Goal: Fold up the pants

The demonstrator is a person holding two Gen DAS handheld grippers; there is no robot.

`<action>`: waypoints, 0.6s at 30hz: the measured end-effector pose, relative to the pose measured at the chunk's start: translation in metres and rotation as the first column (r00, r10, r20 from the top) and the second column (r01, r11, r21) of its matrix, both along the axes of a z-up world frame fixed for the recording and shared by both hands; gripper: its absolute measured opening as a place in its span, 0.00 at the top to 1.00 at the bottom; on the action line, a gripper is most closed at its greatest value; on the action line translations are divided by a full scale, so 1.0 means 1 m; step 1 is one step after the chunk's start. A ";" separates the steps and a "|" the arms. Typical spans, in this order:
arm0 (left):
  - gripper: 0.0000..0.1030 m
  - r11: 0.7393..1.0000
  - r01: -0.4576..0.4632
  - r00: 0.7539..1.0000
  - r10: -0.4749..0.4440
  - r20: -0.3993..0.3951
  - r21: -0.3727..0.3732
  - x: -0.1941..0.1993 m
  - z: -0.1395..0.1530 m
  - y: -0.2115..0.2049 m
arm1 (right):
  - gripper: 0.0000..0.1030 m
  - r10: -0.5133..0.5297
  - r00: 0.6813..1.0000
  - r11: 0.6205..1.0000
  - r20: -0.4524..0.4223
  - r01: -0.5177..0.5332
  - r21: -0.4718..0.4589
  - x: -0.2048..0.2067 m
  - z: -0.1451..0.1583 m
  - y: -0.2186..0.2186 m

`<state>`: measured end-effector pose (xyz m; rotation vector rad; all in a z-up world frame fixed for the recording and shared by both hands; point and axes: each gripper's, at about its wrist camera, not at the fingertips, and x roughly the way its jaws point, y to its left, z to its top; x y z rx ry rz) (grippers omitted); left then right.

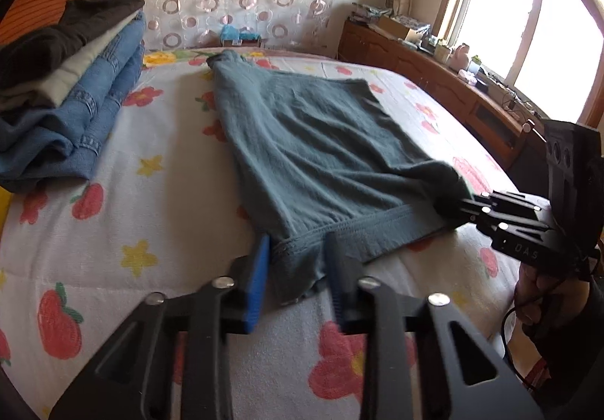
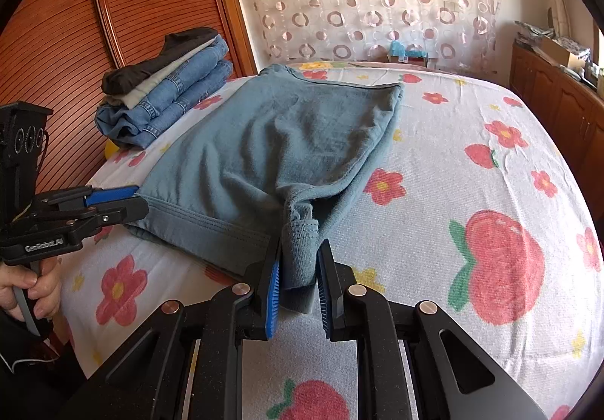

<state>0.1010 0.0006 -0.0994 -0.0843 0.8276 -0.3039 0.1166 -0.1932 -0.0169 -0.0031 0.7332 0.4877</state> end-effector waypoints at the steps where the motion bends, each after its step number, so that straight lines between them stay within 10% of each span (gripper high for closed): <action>1: 0.73 1.000 -0.004 1.000 0.004 -0.002 0.001 0.000 -0.001 0.001 | 0.84 0.000 1.000 1.000 0.000 0.000 0.001 0.000 0.000 0.000; 13: 0.72 1.000 -0.003 1.000 0.003 -0.003 0.001 -0.004 -0.006 0.002 | 0.84 -0.001 1.000 1.000 -0.004 0.001 0.000 0.000 0.000 -0.001; 18: 0.89 0.998 0.025 1.000 -0.025 0.006 -0.052 -0.006 0.004 0.004 | 0.84 0.003 1.000 1.000 -0.006 -0.003 0.006 -0.001 0.003 -0.002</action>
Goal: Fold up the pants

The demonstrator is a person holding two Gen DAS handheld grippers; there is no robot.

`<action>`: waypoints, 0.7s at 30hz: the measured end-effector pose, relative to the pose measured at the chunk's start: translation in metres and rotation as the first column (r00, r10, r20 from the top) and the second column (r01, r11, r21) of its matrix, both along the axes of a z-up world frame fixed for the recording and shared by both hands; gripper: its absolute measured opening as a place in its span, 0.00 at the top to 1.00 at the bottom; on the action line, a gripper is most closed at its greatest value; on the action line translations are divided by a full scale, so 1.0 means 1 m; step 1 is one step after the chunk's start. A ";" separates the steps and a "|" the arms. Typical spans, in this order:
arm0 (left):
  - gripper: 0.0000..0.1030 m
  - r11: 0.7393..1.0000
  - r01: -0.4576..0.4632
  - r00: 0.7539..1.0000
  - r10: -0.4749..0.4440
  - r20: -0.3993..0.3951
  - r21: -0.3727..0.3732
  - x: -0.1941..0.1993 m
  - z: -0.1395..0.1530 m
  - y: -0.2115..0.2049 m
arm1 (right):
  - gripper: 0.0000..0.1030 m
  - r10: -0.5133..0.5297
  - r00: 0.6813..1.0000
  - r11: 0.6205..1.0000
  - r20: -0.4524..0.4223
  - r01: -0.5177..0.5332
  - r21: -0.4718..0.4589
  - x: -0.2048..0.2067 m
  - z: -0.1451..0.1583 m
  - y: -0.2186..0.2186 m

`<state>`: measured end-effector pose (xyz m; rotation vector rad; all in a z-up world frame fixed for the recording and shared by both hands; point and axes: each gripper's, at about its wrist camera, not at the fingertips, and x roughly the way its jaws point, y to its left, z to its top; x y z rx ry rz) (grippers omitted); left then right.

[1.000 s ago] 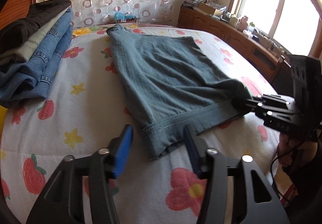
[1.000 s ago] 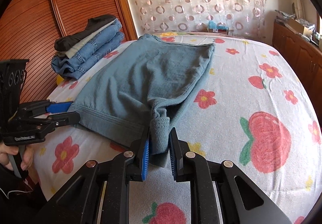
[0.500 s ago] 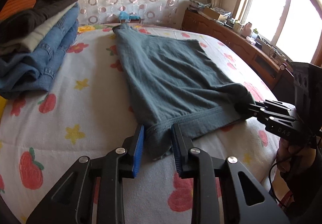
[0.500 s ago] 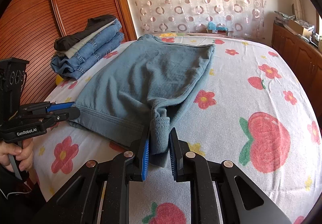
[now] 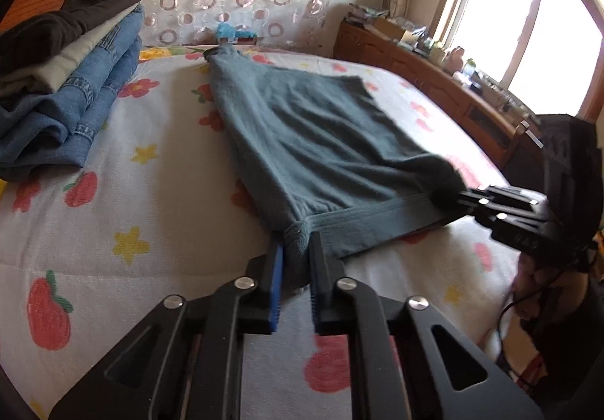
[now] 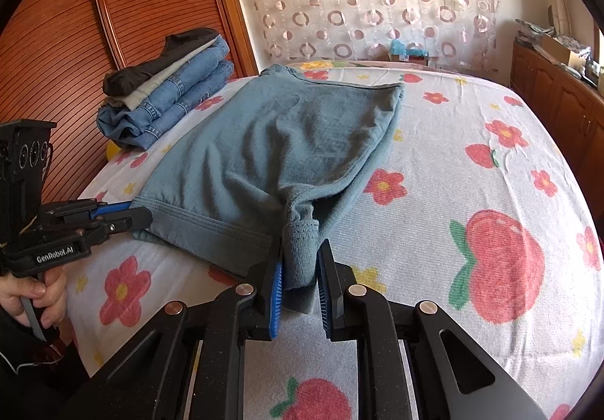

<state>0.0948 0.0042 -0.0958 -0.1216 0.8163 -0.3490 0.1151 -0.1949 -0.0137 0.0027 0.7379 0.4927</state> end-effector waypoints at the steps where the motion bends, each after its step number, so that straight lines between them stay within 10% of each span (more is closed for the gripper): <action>1: 0.89 1.000 0.001 1.000 -0.001 0.007 -0.004 -0.001 0.002 0.000 | 0.84 0.003 1.000 1.000 0.005 -0.003 -0.002 -0.001 0.002 0.000; 21: 0.89 0.996 0.079 0.983 -0.072 0.168 -0.040 -0.037 0.071 -0.003 | 0.85 0.026 0.996 0.998 0.089 -0.031 0.057 -0.052 0.045 -0.029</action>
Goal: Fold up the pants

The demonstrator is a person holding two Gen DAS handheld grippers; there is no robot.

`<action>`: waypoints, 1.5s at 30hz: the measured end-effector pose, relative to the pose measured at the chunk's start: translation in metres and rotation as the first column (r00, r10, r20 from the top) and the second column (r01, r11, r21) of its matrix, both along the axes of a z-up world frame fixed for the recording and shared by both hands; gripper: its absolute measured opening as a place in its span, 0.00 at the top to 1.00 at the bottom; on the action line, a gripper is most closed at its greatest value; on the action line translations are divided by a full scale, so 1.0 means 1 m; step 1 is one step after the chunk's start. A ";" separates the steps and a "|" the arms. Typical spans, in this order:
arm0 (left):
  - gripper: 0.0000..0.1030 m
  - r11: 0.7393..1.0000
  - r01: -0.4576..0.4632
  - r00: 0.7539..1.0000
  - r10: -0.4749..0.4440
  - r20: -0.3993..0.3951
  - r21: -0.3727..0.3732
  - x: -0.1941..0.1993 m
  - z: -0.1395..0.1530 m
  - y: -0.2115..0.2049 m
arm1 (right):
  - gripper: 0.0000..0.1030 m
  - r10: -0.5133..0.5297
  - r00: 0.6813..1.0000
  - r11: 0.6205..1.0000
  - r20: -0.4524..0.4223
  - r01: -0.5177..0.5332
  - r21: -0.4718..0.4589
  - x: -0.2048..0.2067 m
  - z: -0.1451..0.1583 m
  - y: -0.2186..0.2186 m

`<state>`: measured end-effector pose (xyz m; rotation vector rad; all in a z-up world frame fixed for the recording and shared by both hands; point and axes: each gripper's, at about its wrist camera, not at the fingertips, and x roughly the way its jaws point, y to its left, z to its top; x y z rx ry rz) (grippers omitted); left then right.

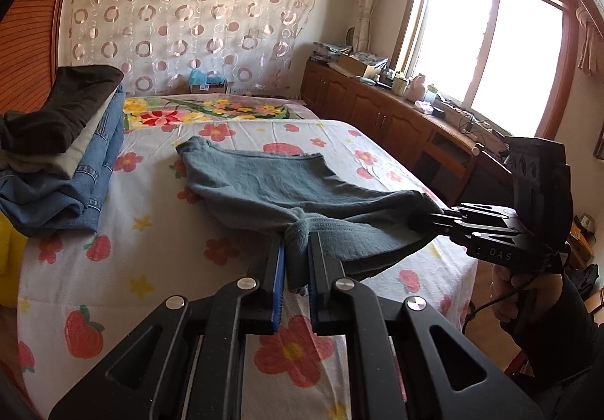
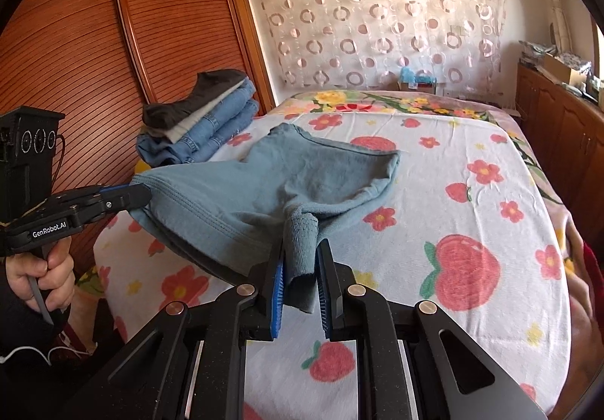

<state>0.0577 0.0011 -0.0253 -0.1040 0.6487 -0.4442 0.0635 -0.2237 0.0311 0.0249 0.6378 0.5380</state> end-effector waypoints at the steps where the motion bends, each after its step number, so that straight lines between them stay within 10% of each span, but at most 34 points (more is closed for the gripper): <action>1: 0.89 1.000 0.000 1.000 0.000 0.003 -0.001 -0.001 0.001 0.001 | 0.85 0.002 1.000 1.000 0.005 -0.002 -0.003 -0.003 0.002 0.001; 27: 0.89 0.999 0.044 0.994 -0.043 0.100 -0.005 -0.026 0.033 -0.003 | 0.88 0.025 0.997 0.999 0.076 -0.027 0.018 -0.031 0.032 -0.020; 45: 0.89 0.999 -0.026 0.998 0.024 0.060 0.042 0.047 0.018 -0.002 | 0.88 -0.024 0.997 0.999 0.067 0.027 -0.036 0.061 0.015 0.013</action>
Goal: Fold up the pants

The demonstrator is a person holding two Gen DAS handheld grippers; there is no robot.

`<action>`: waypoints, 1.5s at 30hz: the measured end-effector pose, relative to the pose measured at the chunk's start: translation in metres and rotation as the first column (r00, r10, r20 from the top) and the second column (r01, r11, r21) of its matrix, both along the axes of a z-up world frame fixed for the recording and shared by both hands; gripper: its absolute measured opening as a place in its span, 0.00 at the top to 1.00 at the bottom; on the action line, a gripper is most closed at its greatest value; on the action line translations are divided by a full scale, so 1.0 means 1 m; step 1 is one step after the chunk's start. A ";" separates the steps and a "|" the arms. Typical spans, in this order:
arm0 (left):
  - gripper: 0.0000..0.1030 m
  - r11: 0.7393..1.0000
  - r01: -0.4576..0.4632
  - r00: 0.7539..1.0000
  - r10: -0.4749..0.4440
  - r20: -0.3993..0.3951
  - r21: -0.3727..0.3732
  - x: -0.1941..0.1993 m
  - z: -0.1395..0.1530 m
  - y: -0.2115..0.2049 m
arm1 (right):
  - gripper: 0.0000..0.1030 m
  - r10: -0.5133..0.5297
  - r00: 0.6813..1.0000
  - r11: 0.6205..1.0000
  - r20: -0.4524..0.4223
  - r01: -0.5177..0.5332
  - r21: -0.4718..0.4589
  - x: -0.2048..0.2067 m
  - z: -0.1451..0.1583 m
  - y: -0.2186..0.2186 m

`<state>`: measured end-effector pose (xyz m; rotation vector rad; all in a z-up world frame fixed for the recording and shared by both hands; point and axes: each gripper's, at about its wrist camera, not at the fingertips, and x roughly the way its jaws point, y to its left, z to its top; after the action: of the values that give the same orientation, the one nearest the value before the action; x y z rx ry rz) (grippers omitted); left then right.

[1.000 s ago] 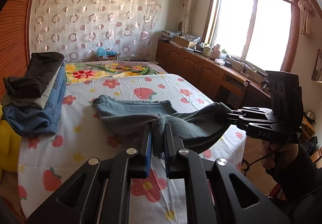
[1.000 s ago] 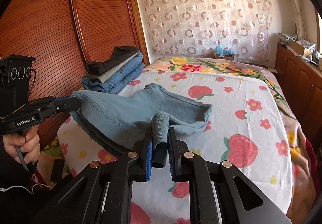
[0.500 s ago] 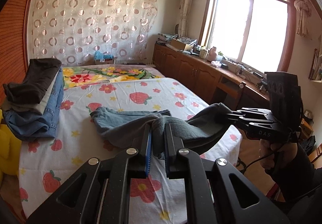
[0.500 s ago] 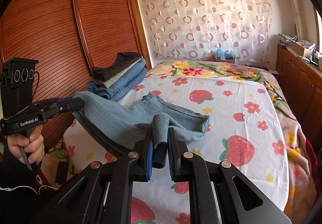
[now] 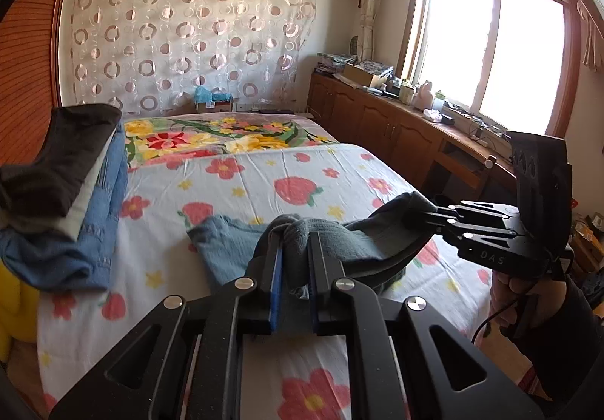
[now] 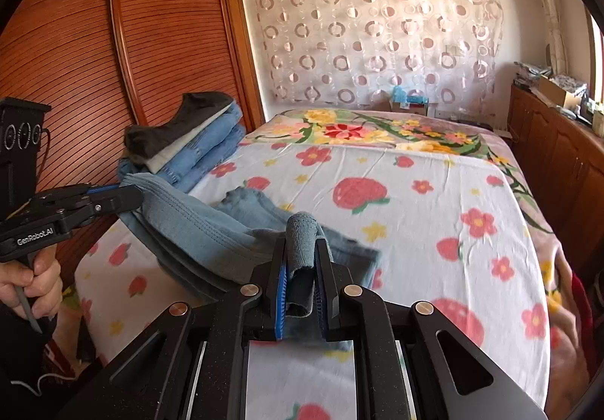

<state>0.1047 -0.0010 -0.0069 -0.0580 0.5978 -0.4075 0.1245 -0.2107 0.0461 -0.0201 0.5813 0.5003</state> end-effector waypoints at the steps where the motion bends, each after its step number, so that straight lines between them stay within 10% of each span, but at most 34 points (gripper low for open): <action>1: 0.89 1.000 -0.002 1.000 0.002 -0.001 0.003 0.003 -0.001 0.000 | 0.88 -0.004 1.000 1.000 -0.003 0.004 0.000 0.005 0.000 0.002; 12: 0.84 0.998 -0.045 0.995 0.048 -0.090 0.032 0.037 -0.034 0.005 | 0.88 -0.020 0.996 0.999 -0.088 0.016 -0.042 0.045 -0.026 0.025; 22: 0.24 0.999 -0.046 0.990 0.047 -0.131 0.013 0.029 -0.050 0.014 | 0.88 -0.018 0.995 0.999 -0.102 0.014 -0.042 0.051 -0.032 0.027; 28: 0.24 0.996 -0.084 0.986 0.088 -0.140 0.036 0.019 -0.063 0.020 | 0.60 -0.042 0.995 0.997 -0.089 0.036 -0.074 0.048 -0.032 0.018; 33: 0.27 0.996 -0.075 0.983 0.082 -0.165 0.047 0.013 -0.071 0.022 | 0.59 -0.061 0.994 0.997 -0.092 0.057 -0.053 0.033 -0.028 -0.004; 45: 0.71 0.998 -0.005 0.971 0.021 -0.237 0.066 0.021 -0.091 0.006 | 0.59 -0.005 0.977 0.997 -0.213 -0.010 -0.072 0.020 -0.055 -0.012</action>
<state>0.1260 0.0048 -0.0983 -0.0488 0.8466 -0.3708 0.1448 -0.2229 -0.0090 -0.0369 0.8102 0.4867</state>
